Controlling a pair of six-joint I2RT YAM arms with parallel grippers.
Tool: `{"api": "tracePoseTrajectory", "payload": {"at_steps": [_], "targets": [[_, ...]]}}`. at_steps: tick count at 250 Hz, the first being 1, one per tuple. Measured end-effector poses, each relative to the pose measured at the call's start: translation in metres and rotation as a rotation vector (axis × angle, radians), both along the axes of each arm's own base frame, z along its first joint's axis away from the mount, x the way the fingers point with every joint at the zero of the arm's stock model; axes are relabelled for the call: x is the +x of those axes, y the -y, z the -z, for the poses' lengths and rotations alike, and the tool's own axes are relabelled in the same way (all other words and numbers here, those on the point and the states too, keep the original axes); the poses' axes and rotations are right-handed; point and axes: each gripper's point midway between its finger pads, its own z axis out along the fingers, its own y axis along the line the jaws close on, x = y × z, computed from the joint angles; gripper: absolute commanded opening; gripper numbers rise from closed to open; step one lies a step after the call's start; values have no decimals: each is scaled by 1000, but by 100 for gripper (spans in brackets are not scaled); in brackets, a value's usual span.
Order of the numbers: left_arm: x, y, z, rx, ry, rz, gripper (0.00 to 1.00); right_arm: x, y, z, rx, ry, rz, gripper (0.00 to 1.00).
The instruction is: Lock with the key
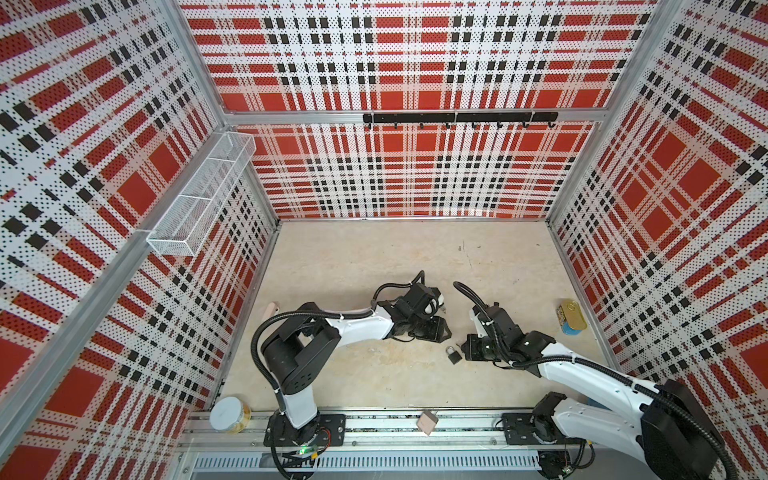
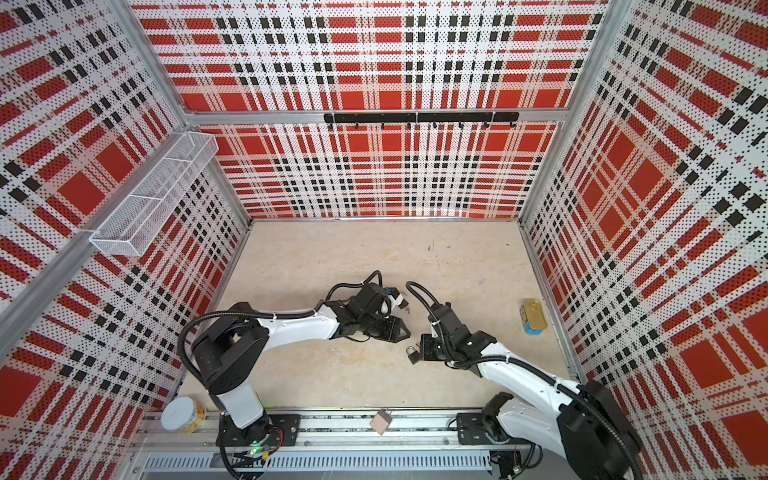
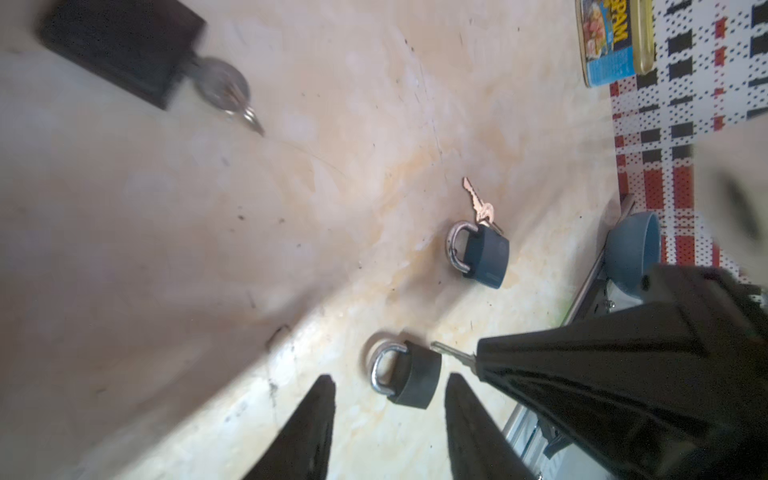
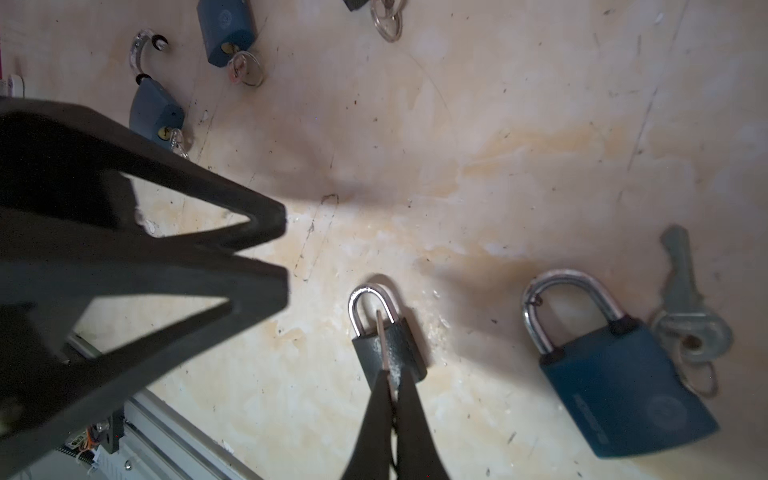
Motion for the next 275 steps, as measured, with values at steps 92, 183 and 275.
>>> {"api": "tracePoseTrajectory", "payload": {"at_steps": [92, 183, 275], "targets": [[21, -40, -14, -6, 31, -124, 47, 5, 10, 19, -14, 16, 88, 0], [21, -43, -11, 0, 22, -133, 46, 10, 4, 27, -8, 14, 96, 5], [20, -46, -8, 6, 16, -138, 46, 10, 5, 29, -7, 15, 103, 20]]}}
